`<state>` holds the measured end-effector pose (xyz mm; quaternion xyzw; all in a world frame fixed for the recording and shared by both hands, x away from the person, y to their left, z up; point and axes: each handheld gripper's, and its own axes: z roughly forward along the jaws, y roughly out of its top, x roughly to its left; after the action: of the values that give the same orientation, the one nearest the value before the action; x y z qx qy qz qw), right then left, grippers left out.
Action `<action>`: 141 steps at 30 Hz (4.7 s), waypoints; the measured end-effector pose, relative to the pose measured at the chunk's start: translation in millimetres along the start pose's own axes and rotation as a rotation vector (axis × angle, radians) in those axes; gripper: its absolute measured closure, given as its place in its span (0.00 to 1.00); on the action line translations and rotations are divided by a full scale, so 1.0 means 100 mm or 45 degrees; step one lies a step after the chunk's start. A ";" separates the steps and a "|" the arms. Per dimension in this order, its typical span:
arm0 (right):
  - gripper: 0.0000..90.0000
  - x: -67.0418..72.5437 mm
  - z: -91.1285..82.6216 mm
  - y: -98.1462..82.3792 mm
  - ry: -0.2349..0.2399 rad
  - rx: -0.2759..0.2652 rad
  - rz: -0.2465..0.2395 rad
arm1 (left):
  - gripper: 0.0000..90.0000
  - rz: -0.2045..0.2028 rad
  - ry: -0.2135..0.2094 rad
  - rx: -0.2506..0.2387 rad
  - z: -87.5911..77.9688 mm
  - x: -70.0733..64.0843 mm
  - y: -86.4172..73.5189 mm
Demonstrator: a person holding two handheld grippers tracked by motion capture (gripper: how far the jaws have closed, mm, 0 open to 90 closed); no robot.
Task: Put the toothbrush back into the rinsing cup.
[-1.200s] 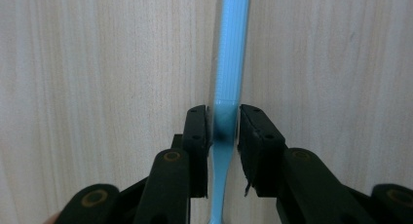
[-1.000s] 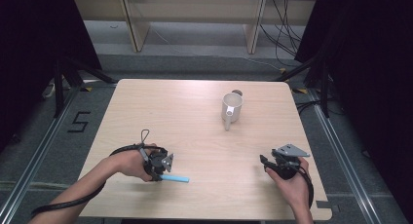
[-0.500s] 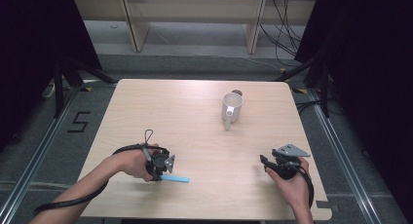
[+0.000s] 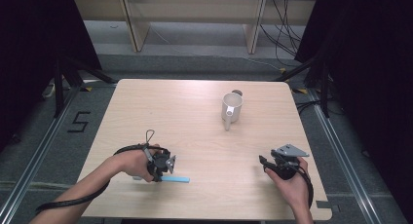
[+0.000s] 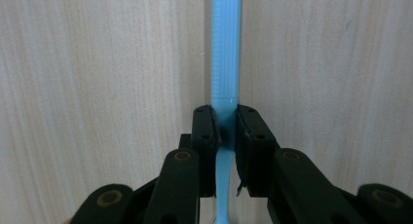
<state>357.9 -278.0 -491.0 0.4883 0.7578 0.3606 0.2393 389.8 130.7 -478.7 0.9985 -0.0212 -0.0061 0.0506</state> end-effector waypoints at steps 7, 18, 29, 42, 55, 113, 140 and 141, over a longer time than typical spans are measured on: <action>0.54 0.07 0.01 0.05 0.051 0.024 -0.092 | 0.87 0.024 0.023 -0.016 -0.02 0.00 0.00; 0.59 0.40 -0.03 0.28 0.274 0.087 -0.234 | 0.87 0.117 0.115 0.005 -0.33 -0.04 0.18; 0.59 0.84 -0.02 0.54 0.431 0.113 -0.405 | 0.87 0.189 0.149 0.030 -0.48 -0.03 0.40; 0.59 1.41 0.08 0.70 0.616 0.173 -0.656 | 0.87 0.272 0.141 0.077 -0.50 0.01 0.63; 0.60 1.54 0.18 0.73 0.643 0.205 -0.735 | 0.87 0.276 0.165 0.036 -0.55 0.00 0.75; 0.87 1.55 0.27 0.65 0.741 0.207 -0.751 | 0.87 0.311 0.155 -0.006 -0.61 -0.03 0.86; 0.88 1.30 0.26 0.58 0.635 0.095 -0.642 | 0.57 0.026 0.335 -0.536 -0.84 -0.14 0.47; 0.88 1.29 0.25 0.57 0.631 0.098 -0.620 | 0.57 0.016 0.352 -0.564 -0.86 -0.13 0.43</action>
<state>355.3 -137.1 -463.8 0.1996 0.9001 0.3718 0.1085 376.1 96.9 -388.6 0.9542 -0.0185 0.1263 0.2706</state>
